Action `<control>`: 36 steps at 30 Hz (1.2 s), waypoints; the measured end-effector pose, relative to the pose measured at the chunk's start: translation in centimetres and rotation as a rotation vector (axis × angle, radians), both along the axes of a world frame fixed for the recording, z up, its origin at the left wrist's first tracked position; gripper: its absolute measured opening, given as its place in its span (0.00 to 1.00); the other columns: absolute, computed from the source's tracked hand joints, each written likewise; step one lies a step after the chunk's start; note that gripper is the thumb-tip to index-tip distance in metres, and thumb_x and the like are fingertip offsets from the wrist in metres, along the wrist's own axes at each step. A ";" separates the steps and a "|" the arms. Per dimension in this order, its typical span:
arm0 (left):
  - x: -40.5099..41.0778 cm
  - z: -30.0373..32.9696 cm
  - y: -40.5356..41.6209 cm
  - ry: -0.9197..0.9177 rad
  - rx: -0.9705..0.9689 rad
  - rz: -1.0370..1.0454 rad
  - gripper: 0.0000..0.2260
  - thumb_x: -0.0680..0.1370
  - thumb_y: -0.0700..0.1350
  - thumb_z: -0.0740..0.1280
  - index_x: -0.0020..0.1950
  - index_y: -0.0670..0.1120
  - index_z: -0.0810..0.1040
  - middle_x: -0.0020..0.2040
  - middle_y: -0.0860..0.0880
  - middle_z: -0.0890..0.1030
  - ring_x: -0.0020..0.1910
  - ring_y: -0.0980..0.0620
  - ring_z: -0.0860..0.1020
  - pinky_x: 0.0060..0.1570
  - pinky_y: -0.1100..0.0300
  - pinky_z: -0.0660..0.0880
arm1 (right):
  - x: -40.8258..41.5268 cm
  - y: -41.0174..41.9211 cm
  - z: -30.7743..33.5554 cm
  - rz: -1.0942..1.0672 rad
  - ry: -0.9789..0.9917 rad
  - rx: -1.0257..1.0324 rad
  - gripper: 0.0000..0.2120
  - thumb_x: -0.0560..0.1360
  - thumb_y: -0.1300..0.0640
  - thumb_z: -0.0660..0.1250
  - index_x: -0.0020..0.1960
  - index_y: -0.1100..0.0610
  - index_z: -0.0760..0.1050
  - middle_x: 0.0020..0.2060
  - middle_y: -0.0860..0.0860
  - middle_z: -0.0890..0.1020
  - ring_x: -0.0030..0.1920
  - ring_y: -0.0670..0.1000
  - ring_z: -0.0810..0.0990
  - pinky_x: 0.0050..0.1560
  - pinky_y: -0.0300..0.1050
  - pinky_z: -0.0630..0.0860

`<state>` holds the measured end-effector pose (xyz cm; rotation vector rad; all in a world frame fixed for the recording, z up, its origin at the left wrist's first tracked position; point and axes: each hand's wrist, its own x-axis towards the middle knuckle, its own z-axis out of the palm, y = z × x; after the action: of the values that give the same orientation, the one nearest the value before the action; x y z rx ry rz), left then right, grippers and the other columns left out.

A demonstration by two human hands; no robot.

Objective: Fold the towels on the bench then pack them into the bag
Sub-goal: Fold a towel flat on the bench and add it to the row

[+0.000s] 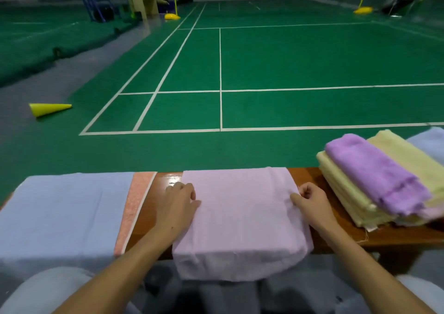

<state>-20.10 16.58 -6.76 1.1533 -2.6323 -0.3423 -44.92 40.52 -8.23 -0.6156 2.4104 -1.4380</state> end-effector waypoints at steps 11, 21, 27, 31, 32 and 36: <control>1.2 1.2 -2.4 0.042 0.599 0.199 0.16 0.78 0.46 0.73 0.61 0.51 0.70 0.51 0.47 0.80 0.49 0.43 0.81 0.48 0.49 0.82 | 1.4 0.6 1.9 0.195 -0.050 0.044 0.06 0.79 0.59 0.73 0.51 0.49 0.87 0.51 0.41 0.84 0.53 0.42 0.79 0.50 0.32 0.71; 3.2 4.6 -1.4 0.503 1.033 0.079 0.11 0.78 0.34 0.73 0.58 0.44 0.84 0.58 0.44 0.81 0.47 0.53 0.82 0.37 0.65 0.79 | 1.8 2.8 3.7 0.104 -0.048 -0.132 0.07 0.79 0.56 0.74 0.54 0.48 0.87 0.55 0.46 0.87 0.58 0.51 0.83 0.56 0.50 0.81; 4.4 10.0 -3.6 0.597 0.876 -0.009 0.08 0.76 0.40 0.78 0.54 0.44 0.88 0.48 0.47 0.88 0.44 0.53 0.84 0.37 0.66 0.78 | 0.8 3.7 9.6 0.226 0.082 -0.140 0.11 0.79 0.59 0.73 0.61 0.53 0.85 0.52 0.48 0.86 0.47 0.39 0.83 0.45 0.33 0.80; 4.2 14.1 -4.6 0.706 0.865 -0.070 0.09 0.76 0.38 0.77 0.56 0.44 0.87 0.51 0.45 0.88 0.47 0.51 0.85 0.45 0.59 0.82 | -0.2 3.2 13.7 0.251 0.135 -0.173 0.13 0.77 0.57 0.76 0.61 0.48 0.85 0.44 0.55 0.85 0.44 0.46 0.81 0.50 0.51 0.83; 4.0 15.0 -4.7 0.729 0.885 -0.089 0.09 0.76 0.37 0.77 0.56 0.44 0.87 0.52 0.44 0.88 0.48 0.50 0.85 0.48 0.56 0.82 | -0.3 3.0 14.6 0.254 0.111 -0.208 0.15 0.77 0.58 0.77 0.63 0.50 0.84 0.48 0.59 0.86 0.45 0.48 0.82 0.52 0.54 0.84; 3.5 17.6 -5.0 0.769 0.868 -0.112 0.11 0.77 0.32 0.74 0.54 0.45 0.88 0.54 0.44 0.88 0.47 0.53 0.84 0.49 0.60 0.82 | -0.7 2.3 18.2 0.255 0.074 -0.285 0.18 0.76 0.62 0.76 0.65 0.56 0.82 0.54 0.67 0.84 0.47 0.51 0.81 0.57 0.59 0.82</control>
<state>-16.63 11.61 10.86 0.7859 -1.8437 -1.6718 -45.57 42.81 10.01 -1.0177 2.0977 -1.6806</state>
